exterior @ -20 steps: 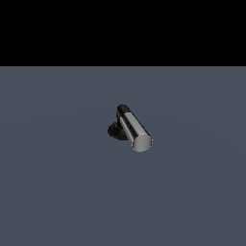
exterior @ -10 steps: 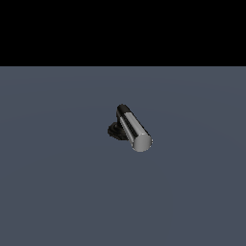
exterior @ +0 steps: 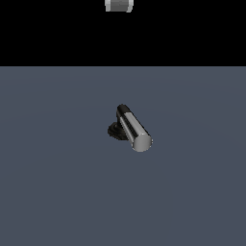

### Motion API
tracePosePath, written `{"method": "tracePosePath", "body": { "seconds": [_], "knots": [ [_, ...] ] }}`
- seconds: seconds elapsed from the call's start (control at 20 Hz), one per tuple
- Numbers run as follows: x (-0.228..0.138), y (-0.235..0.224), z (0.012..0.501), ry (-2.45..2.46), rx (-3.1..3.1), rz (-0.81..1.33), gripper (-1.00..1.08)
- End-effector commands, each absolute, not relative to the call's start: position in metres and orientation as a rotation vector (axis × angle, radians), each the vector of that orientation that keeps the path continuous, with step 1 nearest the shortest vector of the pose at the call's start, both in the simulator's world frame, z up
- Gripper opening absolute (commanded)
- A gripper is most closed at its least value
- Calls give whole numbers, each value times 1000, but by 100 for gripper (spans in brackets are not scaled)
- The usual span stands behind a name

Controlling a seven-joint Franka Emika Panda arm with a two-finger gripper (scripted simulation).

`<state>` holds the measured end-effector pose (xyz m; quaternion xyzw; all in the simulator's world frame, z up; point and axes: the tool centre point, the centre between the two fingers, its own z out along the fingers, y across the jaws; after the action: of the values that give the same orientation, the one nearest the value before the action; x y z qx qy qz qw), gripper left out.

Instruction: Turn on the faucet by rotating a designated handle.

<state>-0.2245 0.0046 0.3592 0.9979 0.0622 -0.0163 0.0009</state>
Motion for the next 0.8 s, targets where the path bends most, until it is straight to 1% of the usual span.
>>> {"method": "tracePosePath", "body": {
  "seconds": [0.0,0.75],
  "knots": [
    [-219,4,339,219,3132,-46,-100],
    [-184,0,230,345,3121,-25,-100]
  ]
}}
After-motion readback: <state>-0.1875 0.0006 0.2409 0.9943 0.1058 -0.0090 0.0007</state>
